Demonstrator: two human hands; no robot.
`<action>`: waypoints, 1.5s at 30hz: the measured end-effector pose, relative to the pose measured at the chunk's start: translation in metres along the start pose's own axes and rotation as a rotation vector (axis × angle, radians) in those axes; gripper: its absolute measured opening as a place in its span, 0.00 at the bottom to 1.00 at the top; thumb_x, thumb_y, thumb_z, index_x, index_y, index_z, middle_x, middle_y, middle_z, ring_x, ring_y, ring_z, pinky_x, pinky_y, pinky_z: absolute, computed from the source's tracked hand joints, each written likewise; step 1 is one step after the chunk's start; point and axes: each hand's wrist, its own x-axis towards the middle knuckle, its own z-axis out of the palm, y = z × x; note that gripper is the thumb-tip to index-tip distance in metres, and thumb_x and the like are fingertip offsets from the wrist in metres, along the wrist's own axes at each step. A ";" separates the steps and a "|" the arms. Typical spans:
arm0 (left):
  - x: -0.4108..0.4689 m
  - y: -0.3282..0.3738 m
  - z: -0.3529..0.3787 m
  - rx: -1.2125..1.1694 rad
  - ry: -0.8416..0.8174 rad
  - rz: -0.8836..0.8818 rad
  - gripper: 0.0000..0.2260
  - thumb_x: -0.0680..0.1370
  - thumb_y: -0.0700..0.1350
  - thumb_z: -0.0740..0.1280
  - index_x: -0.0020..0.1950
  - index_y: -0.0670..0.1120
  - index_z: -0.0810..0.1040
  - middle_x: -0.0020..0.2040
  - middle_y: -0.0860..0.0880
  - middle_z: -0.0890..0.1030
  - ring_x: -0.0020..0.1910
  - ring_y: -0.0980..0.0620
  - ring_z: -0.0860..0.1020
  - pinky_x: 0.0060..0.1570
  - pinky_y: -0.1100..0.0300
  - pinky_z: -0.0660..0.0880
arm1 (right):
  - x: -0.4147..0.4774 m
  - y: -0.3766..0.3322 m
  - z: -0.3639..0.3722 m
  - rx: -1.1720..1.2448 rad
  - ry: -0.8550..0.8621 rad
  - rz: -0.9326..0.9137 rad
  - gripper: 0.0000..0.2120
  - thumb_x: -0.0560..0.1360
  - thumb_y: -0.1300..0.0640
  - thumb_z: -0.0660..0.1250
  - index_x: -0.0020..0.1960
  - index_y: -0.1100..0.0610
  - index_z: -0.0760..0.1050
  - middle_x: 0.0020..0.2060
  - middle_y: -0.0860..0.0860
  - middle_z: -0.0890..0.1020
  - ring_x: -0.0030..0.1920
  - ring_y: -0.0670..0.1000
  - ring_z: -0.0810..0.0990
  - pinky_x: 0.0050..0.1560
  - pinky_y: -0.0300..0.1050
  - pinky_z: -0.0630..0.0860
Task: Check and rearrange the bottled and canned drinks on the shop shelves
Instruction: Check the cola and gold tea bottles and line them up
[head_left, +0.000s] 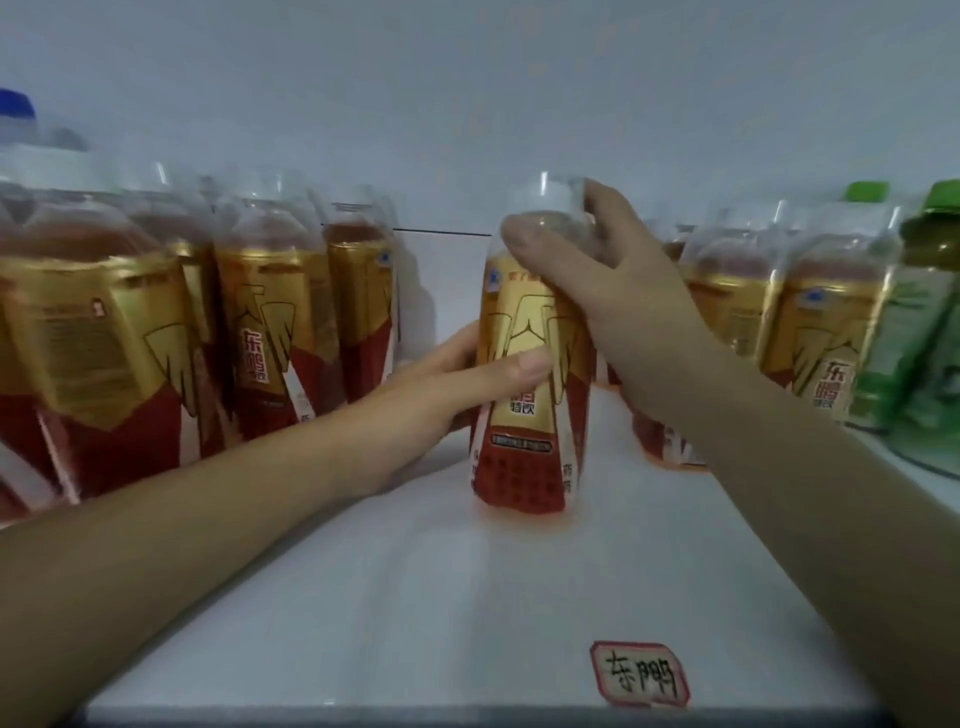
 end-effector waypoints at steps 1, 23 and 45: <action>0.000 0.001 0.002 0.014 0.014 0.011 0.25 0.72 0.55 0.72 0.67 0.55 0.72 0.58 0.54 0.84 0.57 0.57 0.82 0.51 0.65 0.79 | -0.001 0.002 -0.001 0.004 0.051 -0.025 0.26 0.74 0.50 0.76 0.68 0.52 0.70 0.52 0.49 0.85 0.48 0.47 0.86 0.49 0.50 0.85; 0.003 0.005 -0.003 0.158 0.005 0.047 0.33 0.66 0.44 0.81 0.68 0.51 0.73 0.60 0.52 0.83 0.60 0.55 0.81 0.57 0.61 0.79 | 0.000 -0.002 -0.024 -0.094 -0.085 -0.035 0.16 0.75 0.38 0.67 0.53 0.49 0.76 0.50 0.48 0.85 0.53 0.47 0.85 0.56 0.50 0.79; 0.006 0.005 -0.003 0.204 0.009 0.117 0.42 0.61 0.48 0.83 0.71 0.53 0.66 0.60 0.51 0.83 0.60 0.53 0.82 0.57 0.55 0.80 | -0.007 -0.005 -0.025 -0.225 -0.089 -0.092 0.25 0.75 0.37 0.70 0.60 0.56 0.76 0.51 0.55 0.85 0.49 0.50 0.85 0.50 0.49 0.83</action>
